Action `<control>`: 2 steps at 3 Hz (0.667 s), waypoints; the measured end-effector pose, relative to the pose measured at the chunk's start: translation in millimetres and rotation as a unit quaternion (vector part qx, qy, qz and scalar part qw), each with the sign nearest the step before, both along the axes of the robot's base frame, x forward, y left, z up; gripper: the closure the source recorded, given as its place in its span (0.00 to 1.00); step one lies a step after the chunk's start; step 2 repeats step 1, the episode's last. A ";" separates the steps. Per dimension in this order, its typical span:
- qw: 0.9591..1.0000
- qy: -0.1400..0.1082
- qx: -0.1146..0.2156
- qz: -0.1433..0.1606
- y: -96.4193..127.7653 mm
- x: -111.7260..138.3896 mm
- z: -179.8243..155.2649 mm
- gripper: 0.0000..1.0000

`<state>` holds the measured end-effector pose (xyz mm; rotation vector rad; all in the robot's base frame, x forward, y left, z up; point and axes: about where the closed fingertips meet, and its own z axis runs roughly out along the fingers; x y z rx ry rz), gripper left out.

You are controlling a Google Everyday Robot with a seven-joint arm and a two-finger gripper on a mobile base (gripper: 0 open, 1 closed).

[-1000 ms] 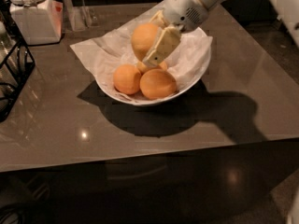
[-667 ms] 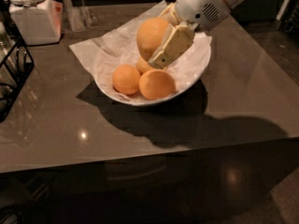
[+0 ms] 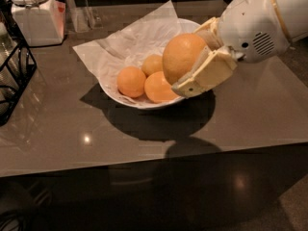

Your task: Pick orange from white bowl

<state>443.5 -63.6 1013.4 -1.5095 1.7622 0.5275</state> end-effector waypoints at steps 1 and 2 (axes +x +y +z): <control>1.000 0.000 0.000 0.000 0.0 0.0 0.0 1.00; 1.000 0.000 0.000 0.000 0.0 0.0 0.0 1.00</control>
Offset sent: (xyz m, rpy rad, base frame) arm 0.0000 0.0000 0.0000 0.0000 0.0000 0.0000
